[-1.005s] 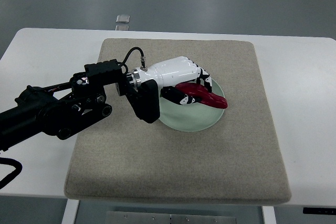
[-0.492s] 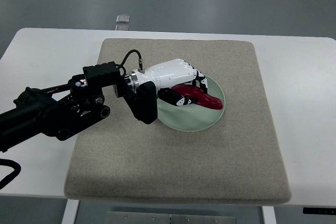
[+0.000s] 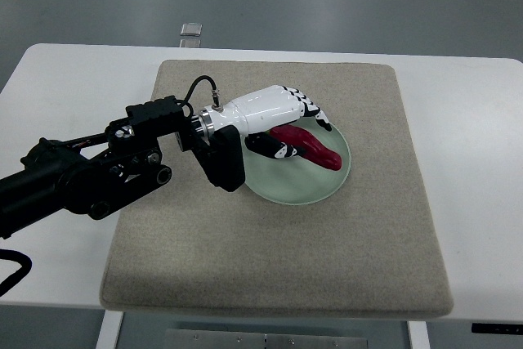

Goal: Place red pepper on plate with left hand

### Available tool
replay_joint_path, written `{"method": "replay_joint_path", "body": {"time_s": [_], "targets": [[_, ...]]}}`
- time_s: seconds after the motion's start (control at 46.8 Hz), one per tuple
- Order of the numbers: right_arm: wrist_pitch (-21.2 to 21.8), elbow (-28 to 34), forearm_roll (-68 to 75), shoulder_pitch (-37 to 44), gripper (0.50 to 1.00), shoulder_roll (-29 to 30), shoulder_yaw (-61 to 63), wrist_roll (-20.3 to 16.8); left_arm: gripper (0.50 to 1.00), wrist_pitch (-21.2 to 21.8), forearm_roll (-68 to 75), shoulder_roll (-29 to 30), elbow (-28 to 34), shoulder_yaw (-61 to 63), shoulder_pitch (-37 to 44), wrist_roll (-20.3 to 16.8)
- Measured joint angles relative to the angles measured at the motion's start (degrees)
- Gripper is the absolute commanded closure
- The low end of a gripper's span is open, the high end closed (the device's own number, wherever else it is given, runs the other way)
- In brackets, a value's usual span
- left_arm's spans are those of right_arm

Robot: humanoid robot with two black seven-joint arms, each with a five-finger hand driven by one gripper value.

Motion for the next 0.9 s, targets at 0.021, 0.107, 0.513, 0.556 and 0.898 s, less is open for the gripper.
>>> {"method": "replay_joint_path", "body": {"time_s": [0.021,0.107,0.513,0.556,0.898], "targets": [[0.0,0.0,0.0,0.0,0.572,0.0,0.0,0.0,0.557,0.02,-0.05,0.02,-0.02,0.0,0.0,0.0],[0.0,0.0,0.0,-0.01,0.572,0.0,0.0,0.0,0.536,0.02,-0.18,0.08,-0.1,-0.01,0.23,0.0],[0.02,-0.01,0.0,-0.04,0.572,0.0,0.0,0.0,0.508,0.25,-12.05,0.72,-0.32,-1.27,0.66,0.05],[0.02,-0.01,0.0,-0.05,0.572,0.0,0.0,0.0,0.508,0.28,-15.97,1.21,-0.32,-1.43,0.58,0.04],[0.01,0.01,0.0,0.01,0.572,0.0,0.0,-0.01,0.504,0.37,-43.87,6.16,0.62,-4.52,0.22,0.0]]}}
